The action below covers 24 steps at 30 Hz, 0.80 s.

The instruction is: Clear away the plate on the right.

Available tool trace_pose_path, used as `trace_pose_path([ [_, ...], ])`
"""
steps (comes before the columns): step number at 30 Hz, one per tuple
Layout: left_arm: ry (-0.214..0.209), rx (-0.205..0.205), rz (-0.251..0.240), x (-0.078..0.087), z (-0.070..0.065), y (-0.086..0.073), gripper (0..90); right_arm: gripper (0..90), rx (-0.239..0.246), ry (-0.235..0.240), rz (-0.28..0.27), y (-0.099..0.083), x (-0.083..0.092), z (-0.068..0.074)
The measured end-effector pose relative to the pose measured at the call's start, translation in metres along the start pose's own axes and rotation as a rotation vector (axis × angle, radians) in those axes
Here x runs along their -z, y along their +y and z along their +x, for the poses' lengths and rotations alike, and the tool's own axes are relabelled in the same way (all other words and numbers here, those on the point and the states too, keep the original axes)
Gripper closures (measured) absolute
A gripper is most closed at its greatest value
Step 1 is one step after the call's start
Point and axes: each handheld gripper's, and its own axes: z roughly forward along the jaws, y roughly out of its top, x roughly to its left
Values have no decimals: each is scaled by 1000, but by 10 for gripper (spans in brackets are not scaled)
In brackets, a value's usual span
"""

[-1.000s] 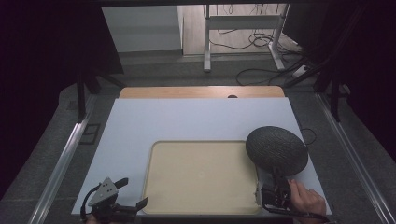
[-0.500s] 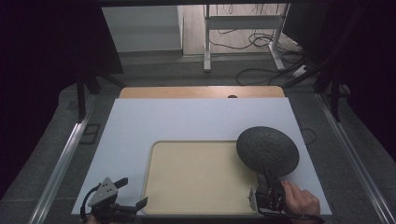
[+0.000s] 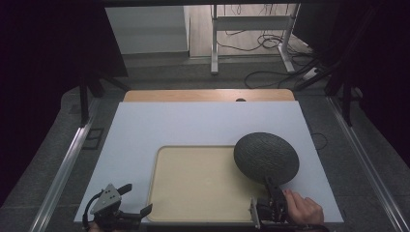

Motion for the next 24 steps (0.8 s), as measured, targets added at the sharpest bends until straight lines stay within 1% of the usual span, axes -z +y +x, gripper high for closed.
trace_pose_path([
  [1,1,1,-2,0,0,0,0,831,11,6,18,3,3,-1],
  [3,2,0,-3,0,0,0,0,831,19,9,14,4,3,-1],
  [4,3,0,-4,1,0,0,0,830,14,1,-21,7,2,1],
  [5,4,0,-4,1,0,0,0,829,19,7,-2,10,5,2],
  [6,4,-1,-5,1,0,0,0,829,17,0,-31,11,3,3],
  [7,4,-1,-5,1,0,0,0,829,29,9,-15,13,6,3],
  [8,5,0,-6,1,0,0,0,829,41,10,-25,15,6,3],
  [9,5,0,-6,1,0,0,0,829,39,-2,-52,16,4,5],
  [10,5,0,-6,1,0,0,0,829,39,-2,-52,16,4,5],
  [11,6,0,-6,1,0,0,0,827,40,0,-65,20,5,6],
  [17,6,-1,-6,1,0,0,0,828,51,0,-98,30,9,8],
  [18,7,-2,-7,1,0,0,0,828,58,12,-84,33,12,7],
  [19,7,-1,-7,1,0,0,0,827,49,2,-110,33,10,8],
  [22,8,-2,-6,1,0,0,0,827,56,6,-127,39,11,10],
  [23,7,-2,-6,1,0,0,0,827,67,20,-111,41,13,9],
  [24,8,-2,-7,1,0,0,0,826,59,9,-135,42,12,10],
])
